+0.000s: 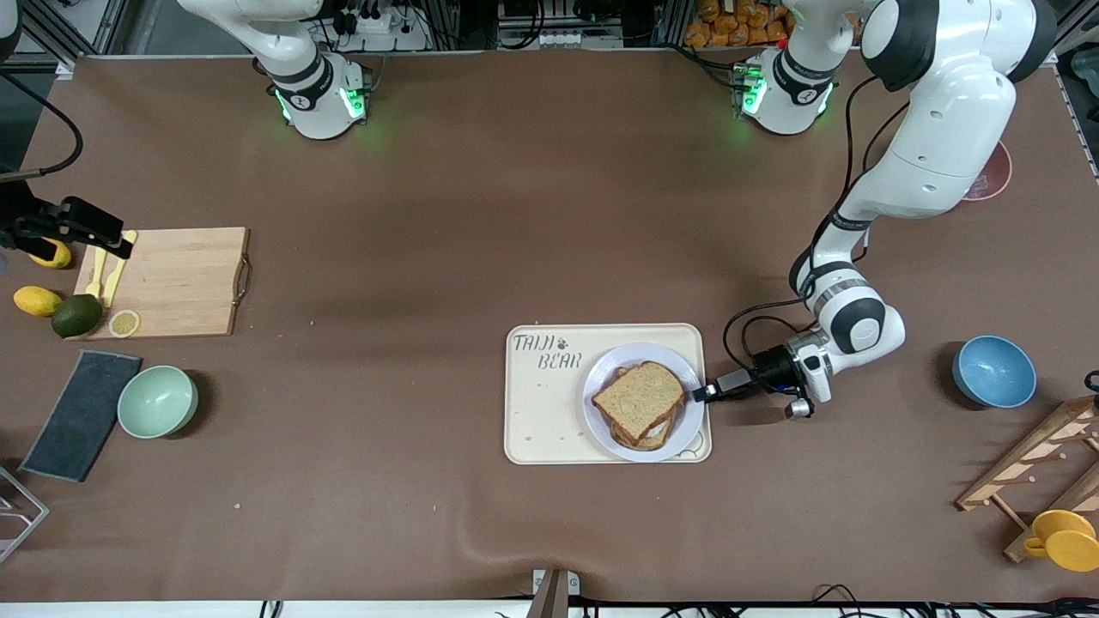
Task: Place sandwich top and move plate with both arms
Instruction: 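Adjust the plate on the tray with the left gripper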
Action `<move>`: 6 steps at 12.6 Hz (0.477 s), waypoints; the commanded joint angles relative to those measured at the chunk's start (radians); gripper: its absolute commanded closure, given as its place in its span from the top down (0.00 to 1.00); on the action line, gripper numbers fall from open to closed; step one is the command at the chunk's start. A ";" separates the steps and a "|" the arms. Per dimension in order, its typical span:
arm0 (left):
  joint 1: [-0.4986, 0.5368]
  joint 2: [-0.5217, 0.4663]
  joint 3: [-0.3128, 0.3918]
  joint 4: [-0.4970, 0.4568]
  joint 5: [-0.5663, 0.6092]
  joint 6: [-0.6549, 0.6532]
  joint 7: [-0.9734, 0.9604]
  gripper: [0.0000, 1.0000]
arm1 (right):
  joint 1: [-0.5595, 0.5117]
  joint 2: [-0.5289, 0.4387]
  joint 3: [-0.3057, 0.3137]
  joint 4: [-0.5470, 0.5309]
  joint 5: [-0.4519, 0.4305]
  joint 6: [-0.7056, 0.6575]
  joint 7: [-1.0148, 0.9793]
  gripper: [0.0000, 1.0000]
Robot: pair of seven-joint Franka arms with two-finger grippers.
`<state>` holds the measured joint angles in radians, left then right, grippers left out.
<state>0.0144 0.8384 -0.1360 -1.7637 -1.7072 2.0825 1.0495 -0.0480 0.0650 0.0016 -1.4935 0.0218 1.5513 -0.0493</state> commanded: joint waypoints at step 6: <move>0.150 -0.074 -0.008 0.030 0.348 -0.073 -0.257 1.00 | -0.010 0.015 0.006 0.016 -0.016 -0.008 -0.014 1.00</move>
<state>0.1218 0.8005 -0.1372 -1.7370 -1.4404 2.0370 0.8669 -0.0483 0.0663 0.0007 -1.4934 0.0216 1.5510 -0.0495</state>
